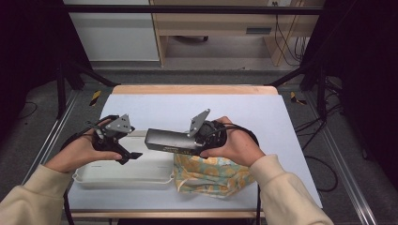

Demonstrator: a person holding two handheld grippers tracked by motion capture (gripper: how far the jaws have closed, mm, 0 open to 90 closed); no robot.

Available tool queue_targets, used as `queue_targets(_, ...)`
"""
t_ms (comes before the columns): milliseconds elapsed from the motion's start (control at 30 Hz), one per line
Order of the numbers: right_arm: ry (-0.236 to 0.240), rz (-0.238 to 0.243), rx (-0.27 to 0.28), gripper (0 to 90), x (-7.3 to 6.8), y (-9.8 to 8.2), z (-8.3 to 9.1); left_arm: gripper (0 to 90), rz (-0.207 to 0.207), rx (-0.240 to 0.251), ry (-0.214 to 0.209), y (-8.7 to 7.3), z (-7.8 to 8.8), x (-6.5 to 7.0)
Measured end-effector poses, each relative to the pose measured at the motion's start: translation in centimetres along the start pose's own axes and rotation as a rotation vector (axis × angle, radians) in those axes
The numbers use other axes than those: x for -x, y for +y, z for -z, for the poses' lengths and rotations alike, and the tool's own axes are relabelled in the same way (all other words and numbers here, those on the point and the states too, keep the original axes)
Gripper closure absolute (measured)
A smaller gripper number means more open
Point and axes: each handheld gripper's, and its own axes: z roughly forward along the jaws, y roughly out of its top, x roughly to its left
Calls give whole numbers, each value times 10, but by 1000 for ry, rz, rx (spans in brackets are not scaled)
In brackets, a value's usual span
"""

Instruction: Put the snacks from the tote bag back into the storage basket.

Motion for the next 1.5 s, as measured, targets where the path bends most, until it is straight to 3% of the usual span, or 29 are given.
queue_targets(233, 32, 30, -12, 434, -2, 4, -12, 71, -53, -53, -29, 4, -10, 1)
queue_targets(733, 78, 62, -37, 434, -6, 18, -25, 96, -120, -142, -103, 14, -25, 1)
queue_targets(833, 91, 74, -38, 434, -8, 21, -27, 113, -165, -175, -118, 16, -29, 4)
queue_targets(933, 94, 73, -38, 434, -9, 21, -27, 121, -178, -180, -122, 18, -31, 5)
queue_targets(1067, 97, 78, -37, 434, -9, 20, -28, 158, -193, -198, -136, 20, -34, 6)
queue_targets(1167, 101, 80, -46, 434, -11, 19, -29, 181, -237, -235, -147, 22, -38, 8)
queue_targets(1500, 111, 81, -52, 433, -12, 16, -32, 305, -260, -250, -156, 28, -45, 10)
